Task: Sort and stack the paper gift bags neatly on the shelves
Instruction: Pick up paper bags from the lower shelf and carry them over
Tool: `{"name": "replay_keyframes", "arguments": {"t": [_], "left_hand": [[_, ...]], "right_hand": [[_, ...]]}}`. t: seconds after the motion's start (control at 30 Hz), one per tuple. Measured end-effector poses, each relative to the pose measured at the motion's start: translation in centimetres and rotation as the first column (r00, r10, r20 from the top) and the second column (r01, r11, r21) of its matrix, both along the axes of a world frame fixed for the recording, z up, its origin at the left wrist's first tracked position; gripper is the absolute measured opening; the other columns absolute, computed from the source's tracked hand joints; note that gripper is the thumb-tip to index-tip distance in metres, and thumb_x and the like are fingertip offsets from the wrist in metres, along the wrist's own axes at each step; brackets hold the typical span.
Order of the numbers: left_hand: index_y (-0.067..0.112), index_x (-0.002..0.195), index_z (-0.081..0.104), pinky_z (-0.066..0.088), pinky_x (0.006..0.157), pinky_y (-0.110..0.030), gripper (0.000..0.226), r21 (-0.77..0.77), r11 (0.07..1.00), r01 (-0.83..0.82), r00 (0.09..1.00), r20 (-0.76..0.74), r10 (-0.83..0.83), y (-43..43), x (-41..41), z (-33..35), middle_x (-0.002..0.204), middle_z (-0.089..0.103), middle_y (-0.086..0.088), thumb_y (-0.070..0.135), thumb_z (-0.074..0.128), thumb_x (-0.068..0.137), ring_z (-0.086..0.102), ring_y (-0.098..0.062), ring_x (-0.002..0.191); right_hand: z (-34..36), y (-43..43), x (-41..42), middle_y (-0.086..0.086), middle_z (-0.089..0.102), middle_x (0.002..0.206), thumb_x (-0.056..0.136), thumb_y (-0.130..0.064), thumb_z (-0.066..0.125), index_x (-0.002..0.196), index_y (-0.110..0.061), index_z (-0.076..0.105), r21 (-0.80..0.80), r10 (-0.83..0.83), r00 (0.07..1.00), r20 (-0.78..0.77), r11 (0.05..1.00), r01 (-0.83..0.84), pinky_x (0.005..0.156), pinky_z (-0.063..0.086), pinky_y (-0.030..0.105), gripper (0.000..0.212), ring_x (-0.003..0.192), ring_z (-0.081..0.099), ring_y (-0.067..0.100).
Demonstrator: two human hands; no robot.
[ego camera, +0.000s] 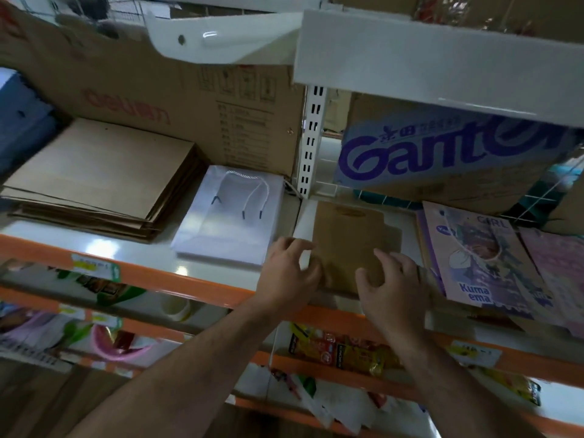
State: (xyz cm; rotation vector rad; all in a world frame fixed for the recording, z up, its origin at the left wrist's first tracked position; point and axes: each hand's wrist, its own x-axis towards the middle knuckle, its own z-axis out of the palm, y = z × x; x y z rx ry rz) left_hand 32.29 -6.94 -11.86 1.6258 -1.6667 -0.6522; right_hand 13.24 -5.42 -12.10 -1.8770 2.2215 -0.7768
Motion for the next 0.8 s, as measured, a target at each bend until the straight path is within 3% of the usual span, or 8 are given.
{"name": "replay_keyframes", "arguments": {"t": [0.2,0.33,0.43,0.5,0.6,0.67,0.73,0.8], "left_hand": [[0.026,0.126,0.062,0.044,0.092,-0.025,0.034,-0.077,0.997,0.007,0.998,0.065,-0.002,-1.3,8.7,1.2,0.128,0.055,0.004,0.032,0.065,0.093,0.051,-0.009,0.105],[0.022,0.14,0.05,0.032,0.109,-0.031,0.052,-0.062,0.998,-0.009,0.977,0.214,0.022,-2.8,16.2,1.9,0.147,0.043,-0.002,0.03,0.066,0.091,0.033,-0.019,0.136],[0.019,0.15,0.034,0.033,0.116,-0.04,0.07,0.127,0.992,-0.005,0.993,0.115,-0.01,-3.8,20.0,2.0,0.156,0.032,-0.005,0.028,0.068,0.089,0.029,-0.023,0.142],[0.019,0.154,0.028,0.049,0.103,-0.04,0.077,0.253,0.967,0.005,1.0,-0.023,0.001,-4.1,21.2,2.3,0.149,0.04,-0.006,0.025,0.068,0.089,0.051,-0.024,0.128],[0.017,0.155,0.026,0.053,0.058,-0.024,0.074,0.352,0.936,0.01,0.985,-0.164,0.051,-4.7,21.9,3.0,0.109,0.054,0.004,0.021,0.065,0.092,0.066,-0.014,0.082],[0.014,0.143,0.04,0.044,0.051,-0.022,0.057,0.388,0.922,-0.005,0.971,-0.217,0.097,-5.6,22.3,3.4,0.102,0.054,0.003,0.021,0.064,0.092,0.063,-0.015,0.077],[0.011,0.113,0.054,0.043,0.051,-0.025,0.025,0.404,0.914,-0.041,0.971,-0.199,0.131,-6.6,22.8,3.6,0.096,0.059,-0.004,0.016,0.064,0.09,0.06,-0.017,0.073],[0.011,0.095,0.051,0.042,0.051,-0.026,0.011,0.418,0.905,-0.075,0.983,-0.12,0.137,-7.1,22.9,3.6,0.088,0.056,-0.007,0.007,0.061,0.09,0.055,-0.017,0.069]], "right_hand": [[1.9,-1.3,9.3,-0.003,0.057,0.122,0.093,-0.033,0.061,0.126,-0.022,0.063,-0.014,0.145,0.973,0.182,0.989,-0.145,0.084,0.041,0.025,0.035,0.108,0.051,0.01],[2.1,-3.8,16.0,-0.008,0.057,0.103,0.091,-0.029,0.064,0.119,-0.024,0.063,0.075,0.128,0.903,0.41,0.982,-0.173,0.075,0.049,0.027,0.029,0.096,0.057,0.011],[1.8,-6.4,18.7,0.006,0.064,0.108,0.084,-0.032,0.066,0.114,-0.012,0.063,0.234,-0.018,0.871,0.491,0.966,-0.112,0.079,0.055,0.041,0.036,0.096,0.061,0.022],[1.4,-7.6,19.5,0.023,0.064,0.118,0.079,-0.03,0.065,0.119,0.003,0.058,0.294,-0.112,0.867,0.485,0.955,-0.041,0.093,0.052,0.057,0.052,0.105,0.063,0.036],[1.6,-8.4,20.1,0.023,0.064,0.096,0.072,-0.03,0.064,0.111,0.009,0.06,0.339,-0.18,0.873,0.453,0.94,0.017,0.08,0.054,0.047,0.055,0.092,0.064,0.036],[1.9,-8.8,20.3,0.022,0.06,0.085,0.066,-0.029,0.064,0.099,0.008,0.063,0.372,-0.212,0.872,0.441,0.927,0.037,0.067,0.047,0.042,0.049,0.083,0.063,0.031],[2.1,-9.3,20.2,0.022,0.064,0.086,0.066,-0.022,0.067,0.093,0.008,0.063,0.42,-0.232,0.874,0.428,0.907,0.035,0.064,0.043,0.038,0.04,0.082,0.066,0.03],[2.3,-9.3,20.0,0.021,0.065,0.083,0.068,-0.011,0.069,0.085,0.001,0.064,0.465,-0.252,0.883,0.396,0.884,0.043,0.061,0.053,0.042,0.021,0.076,0.069,0.031]]}}
